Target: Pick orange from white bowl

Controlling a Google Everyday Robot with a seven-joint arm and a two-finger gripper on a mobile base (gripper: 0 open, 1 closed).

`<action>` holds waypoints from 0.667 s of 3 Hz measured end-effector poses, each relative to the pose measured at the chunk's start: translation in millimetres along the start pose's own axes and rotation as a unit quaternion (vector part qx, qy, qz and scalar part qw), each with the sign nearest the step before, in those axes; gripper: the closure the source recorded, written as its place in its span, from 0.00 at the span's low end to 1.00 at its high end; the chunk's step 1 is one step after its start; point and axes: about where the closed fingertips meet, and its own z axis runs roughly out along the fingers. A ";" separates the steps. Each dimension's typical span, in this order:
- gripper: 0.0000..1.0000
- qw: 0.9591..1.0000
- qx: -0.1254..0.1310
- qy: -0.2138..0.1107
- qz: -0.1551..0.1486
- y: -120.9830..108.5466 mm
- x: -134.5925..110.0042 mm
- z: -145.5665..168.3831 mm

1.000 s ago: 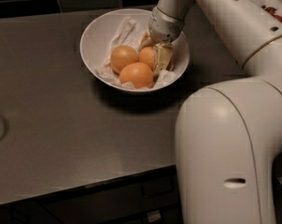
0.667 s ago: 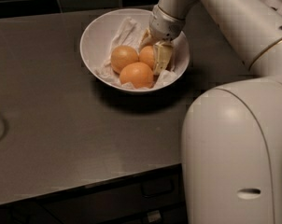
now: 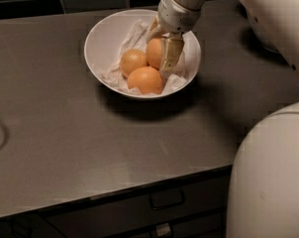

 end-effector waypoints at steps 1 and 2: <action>1.00 0.999 0.039 0.017 0.001 7.8 -9.4 -19.1; 1.00 0.995 0.091 0.027 0.009 19.0 -15.6 -39.0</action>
Offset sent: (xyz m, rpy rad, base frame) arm -0.0474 -0.0149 0.0579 0.0497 -0.2990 -0.1583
